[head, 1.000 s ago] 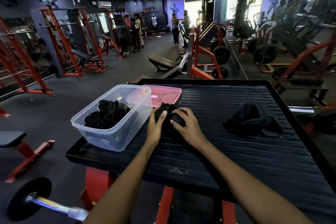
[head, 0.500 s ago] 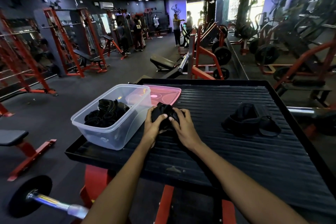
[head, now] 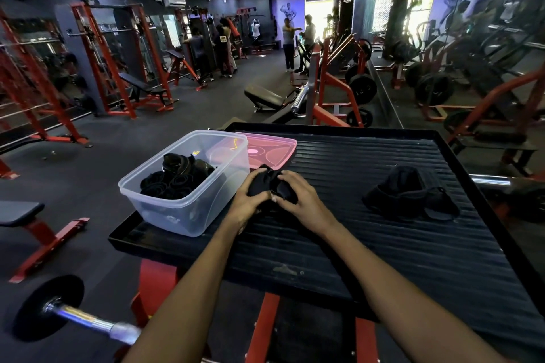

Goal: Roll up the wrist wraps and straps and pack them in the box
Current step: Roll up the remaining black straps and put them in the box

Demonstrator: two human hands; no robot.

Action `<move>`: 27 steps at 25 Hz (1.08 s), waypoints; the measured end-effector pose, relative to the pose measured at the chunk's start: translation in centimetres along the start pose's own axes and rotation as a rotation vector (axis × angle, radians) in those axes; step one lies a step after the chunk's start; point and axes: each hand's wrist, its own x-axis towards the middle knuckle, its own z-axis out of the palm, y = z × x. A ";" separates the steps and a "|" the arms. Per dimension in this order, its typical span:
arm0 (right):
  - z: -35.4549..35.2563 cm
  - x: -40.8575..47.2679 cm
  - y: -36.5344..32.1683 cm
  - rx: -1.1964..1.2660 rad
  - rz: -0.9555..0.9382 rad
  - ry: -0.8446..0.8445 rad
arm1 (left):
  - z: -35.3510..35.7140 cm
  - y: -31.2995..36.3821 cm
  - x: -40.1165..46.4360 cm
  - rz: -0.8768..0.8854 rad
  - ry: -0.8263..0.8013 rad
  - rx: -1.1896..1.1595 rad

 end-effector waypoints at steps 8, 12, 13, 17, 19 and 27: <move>-0.5 0.3 -0.1 0.161 0.164 -0.009 | -0.1 0.5 -0.4 -0.030 -0.008 0.039; -0.4 0.0 0.1 0.254 0.283 -0.067 | -0.5 0.0 -0.2 -0.035 -0.054 0.013; -0.4 0.1 0.2 0.235 0.285 -0.088 | -0.6 -0.2 -0.1 -0.034 -0.064 -0.016; -0.9 0.2 0.7 0.360 0.345 -0.172 | 0.0 -0.4 -0.2 0.045 0.025 0.033; -1.3 0.2 0.9 0.619 0.417 -0.153 | 0.0 -0.6 -0.1 0.055 0.061 0.063; -0.4 0.0 0.9 0.606 0.436 0.072 | -0.4 -1.1 0.4 0.163 0.020 0.100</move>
